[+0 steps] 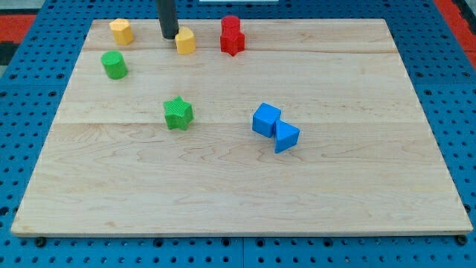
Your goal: Push the red circle into the right of yellow hexagon
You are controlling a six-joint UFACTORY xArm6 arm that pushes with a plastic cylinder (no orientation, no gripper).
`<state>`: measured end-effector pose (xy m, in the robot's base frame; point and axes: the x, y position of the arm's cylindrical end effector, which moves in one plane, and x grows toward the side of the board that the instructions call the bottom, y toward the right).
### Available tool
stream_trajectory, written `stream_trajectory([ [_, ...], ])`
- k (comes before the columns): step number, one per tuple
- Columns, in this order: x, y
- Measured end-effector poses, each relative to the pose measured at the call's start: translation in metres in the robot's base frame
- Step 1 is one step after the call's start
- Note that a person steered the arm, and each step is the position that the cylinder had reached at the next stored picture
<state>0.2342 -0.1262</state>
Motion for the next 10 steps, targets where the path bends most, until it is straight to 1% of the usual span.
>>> stream_trajectory([
  [1, 0.001, 0.003],
  [3, 0.061, 0.017],
  [4, 0.065, 0.072],
  [5, 0.064, 0.151],
  [6, -0.015, 0.164],
  [7, -0.031, 0.148],
  [9, 0.0, 0.096],
  [10, 0.009, 0.057],
])
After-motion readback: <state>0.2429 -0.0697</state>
